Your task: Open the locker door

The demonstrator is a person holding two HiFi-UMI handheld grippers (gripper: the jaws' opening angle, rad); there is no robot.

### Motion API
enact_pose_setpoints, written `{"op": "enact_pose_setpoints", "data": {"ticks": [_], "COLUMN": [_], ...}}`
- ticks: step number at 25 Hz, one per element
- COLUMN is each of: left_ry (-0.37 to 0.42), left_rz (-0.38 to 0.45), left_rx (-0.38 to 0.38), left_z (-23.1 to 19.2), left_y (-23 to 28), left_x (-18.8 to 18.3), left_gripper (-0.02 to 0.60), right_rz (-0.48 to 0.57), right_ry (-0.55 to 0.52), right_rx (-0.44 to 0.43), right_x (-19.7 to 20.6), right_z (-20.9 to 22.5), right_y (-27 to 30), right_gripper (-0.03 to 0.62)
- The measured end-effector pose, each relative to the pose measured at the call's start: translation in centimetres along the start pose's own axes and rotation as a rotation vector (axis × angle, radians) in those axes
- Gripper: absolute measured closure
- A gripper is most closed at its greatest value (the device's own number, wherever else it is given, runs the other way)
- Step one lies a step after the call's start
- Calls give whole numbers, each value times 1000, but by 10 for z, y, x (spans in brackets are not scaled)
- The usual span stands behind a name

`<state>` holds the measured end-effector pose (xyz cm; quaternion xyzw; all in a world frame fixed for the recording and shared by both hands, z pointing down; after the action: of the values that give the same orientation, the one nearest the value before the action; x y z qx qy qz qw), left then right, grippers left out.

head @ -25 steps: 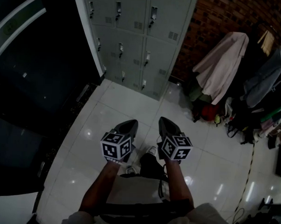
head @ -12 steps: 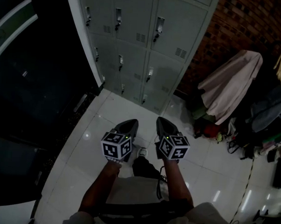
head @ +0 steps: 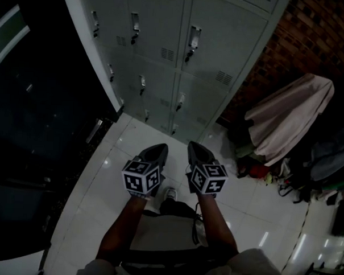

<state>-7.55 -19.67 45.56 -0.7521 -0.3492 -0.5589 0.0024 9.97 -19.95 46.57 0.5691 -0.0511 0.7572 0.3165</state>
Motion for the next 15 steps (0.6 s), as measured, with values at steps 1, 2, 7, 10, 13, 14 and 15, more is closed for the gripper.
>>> {"op": "enact_pose_setpoints", "data": {"ticks": [1,2,7,10,13,14,15], "left_ry": [2,5,-4,-32,-48,-50,-53], "left_rz": [-4,-7,-39,-62,-87,-98,-106], "left_rx": [-4,-9,-22,-39,-49,-51,-51], "left_z": [-2,-5,-26,-47,-71,-78,-84], "left_y": [9,18,59,82,102,109,116], "left_x": [-2,-4,-12,-16,-19,-20,-22], "left_gripper": [583,583,583,583,583,583,583], "right_rz": [-7,-13,-37,-56,-68,-73,-80], "right_ry": [-7,-13,-17,-4,16,20,24], "right_rx": [-1,-3,1,19,48,60,72], "right_x": [-1,-2,-6,-5,-1,0,2], "right_z": [6,12,37,53,70,75,81], "right_y": [8,16,61,94,129,140,152], "right_gripper": [579,579,535,493,450,447,439]}}
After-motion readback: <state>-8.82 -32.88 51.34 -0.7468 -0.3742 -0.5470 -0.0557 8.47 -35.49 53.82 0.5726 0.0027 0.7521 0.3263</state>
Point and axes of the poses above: the fingertips, and each gripper's own axes: y forward along the fingers, z to its right, x out of its underside, the point moved 8 cm from there along -y, backward along the fingers, and after that the axes turned 6 degrees about -x, right-handed, at the moved point
